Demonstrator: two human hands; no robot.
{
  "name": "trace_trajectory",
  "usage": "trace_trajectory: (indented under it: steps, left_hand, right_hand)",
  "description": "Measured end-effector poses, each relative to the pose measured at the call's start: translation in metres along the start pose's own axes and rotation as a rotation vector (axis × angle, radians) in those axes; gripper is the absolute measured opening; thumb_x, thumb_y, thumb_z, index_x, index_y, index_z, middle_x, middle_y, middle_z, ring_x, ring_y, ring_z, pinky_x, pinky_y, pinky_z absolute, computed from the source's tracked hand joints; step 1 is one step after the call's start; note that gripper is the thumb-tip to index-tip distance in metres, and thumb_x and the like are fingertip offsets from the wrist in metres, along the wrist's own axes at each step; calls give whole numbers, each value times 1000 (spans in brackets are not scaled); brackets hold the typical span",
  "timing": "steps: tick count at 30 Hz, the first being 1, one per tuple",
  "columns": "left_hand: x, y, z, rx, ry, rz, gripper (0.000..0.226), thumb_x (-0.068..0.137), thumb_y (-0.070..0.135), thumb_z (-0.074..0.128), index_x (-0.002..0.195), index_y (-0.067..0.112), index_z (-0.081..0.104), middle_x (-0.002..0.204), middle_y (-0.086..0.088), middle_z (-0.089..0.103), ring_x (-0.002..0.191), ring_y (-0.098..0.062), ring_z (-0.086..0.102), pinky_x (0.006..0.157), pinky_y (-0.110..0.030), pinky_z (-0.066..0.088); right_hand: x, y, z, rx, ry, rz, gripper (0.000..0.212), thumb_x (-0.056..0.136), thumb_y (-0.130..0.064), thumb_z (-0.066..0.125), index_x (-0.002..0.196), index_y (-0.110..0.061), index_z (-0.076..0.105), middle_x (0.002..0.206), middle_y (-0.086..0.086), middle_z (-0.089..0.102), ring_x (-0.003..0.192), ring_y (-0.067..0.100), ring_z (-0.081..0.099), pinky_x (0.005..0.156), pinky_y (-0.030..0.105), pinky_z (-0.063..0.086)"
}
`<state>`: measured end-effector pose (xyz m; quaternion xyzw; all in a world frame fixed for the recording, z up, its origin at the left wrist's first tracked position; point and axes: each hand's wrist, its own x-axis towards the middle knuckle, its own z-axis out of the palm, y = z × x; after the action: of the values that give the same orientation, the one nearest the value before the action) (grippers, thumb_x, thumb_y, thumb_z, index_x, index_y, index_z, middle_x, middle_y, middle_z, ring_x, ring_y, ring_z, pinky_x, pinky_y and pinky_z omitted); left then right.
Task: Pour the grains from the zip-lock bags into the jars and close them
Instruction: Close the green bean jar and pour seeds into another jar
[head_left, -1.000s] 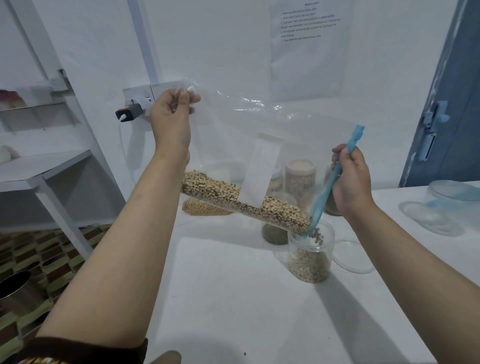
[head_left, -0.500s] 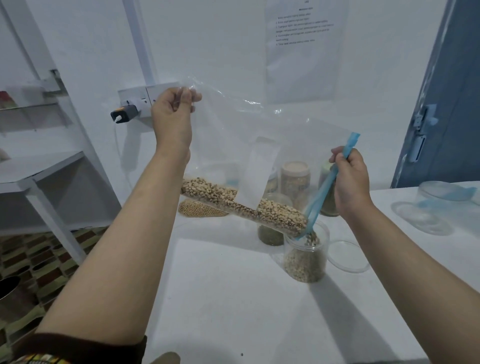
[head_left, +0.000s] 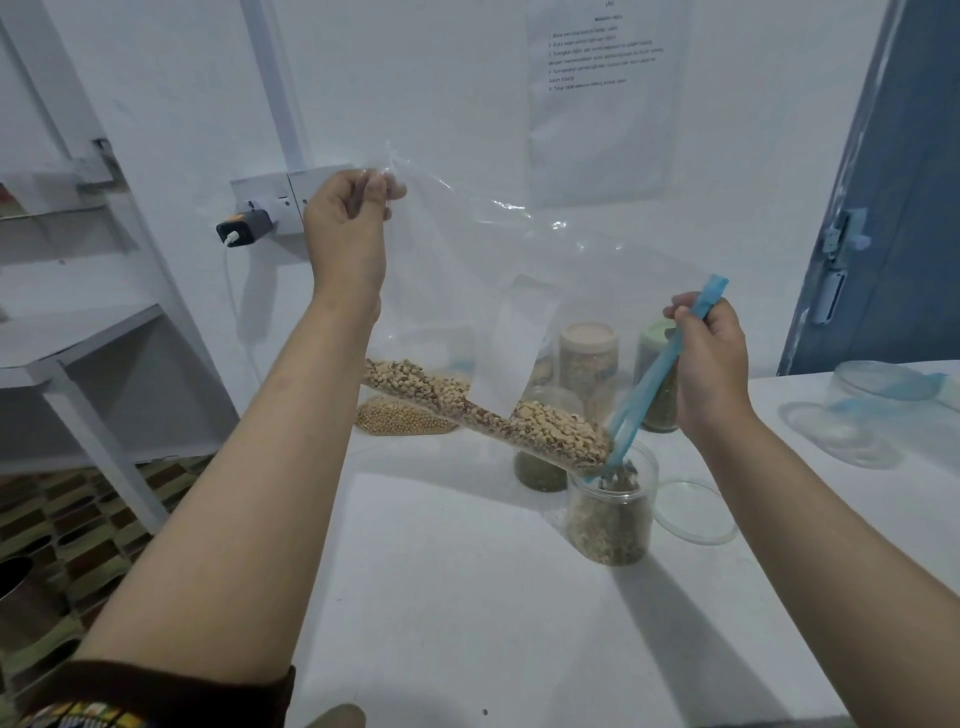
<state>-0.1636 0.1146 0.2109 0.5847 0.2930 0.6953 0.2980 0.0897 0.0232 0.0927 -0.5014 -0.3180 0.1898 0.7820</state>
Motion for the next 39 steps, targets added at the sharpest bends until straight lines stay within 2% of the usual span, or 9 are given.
trace_trajectory:
  steps: [4,9,17,22,28,30,33,36,39]
  left_hand:
    - [1,1,2,0,3,-2,20,99,12,57,81,21,60,83,5,67,69,5,57,74,-13,47]
    - [2,1,5,19,-23,15,17,99,12,56,84,17,61,83,4,67,69,3,56,75,-13,47]
    - [6,0,7,58,-42,65,11,98,12,56,89,11,63,83,6,68,73,-2,58,76,-15,48]
    - [5,-3,6,49,-24,64,11,98,12,57,88,14,62,81,9,69,71,0,57,77,-15,47]
    - [3,-5,7,42,-27,76,14,98,12,55,86,17,61,85,5,67,73,4,59,76,-14,47]
    - [4,-6,8,38,-27,80,12,98,12,55,88,14,62,85,5,67,75,3,60,76,-14,48]
    - [4,-5,11,27,-29,80,13,98,13,55,88,16,61,85,5,67,78,1,61,77,-15,48]
    - [4,-4,14,26,-16,82,14,98,13,55,87,18,61,84,7,68,76,2,60,78,-14,48]
    - [5,-5,15,25,-14,87,14,99,13,55,87,18,62,85,7,68,76,3,61,78,-14,48]
  right_hand:
    - [-3,-1,-1,-2,1,-15,12,101,-9,46,106,-18,53,92,-9,59,85,7,54,80,17,45]
    - [-2,-3,-5,-24,17,-53,21,99,-6,47,109,-25,49,90,-9,62,86,8,58,83,19,46]
    - [-3,-7,-9,-69,16,-98,31,97,-1,47,112,-28,46,89,-11,63,83,6,57,73,14,44]
    - [-2,-12,-12,-157,14,-174,28,91,-2,55,105,-26,50,95,-10,65,81,8,58,72,16,48]
    - [2,-26,-18,-314,27,-274,18,88,-11,65,101,-20,57,93,-9,64,87,3,58,64,4,44]
    - [3,-27,-19,-401,19,-313,14,89,-18,66,101,-22,60,94,-6,65,85,0,56,72,12,48]
    - [7,-27,-19,-615,25,-410,13,91,-34,64,102,-27,63,95,-8,64,92,11,56,89,39,44]
    - [9,-30,-16,-840,27,-484,20,94,-42,57,105,-28,66,96,-7,60,100,19,53,85,35,26]
    - [10,-35,-11,-950,9,-553,23,95,-46,54,101,-26,65,99,-7,59,101,19,52,84,34,22]
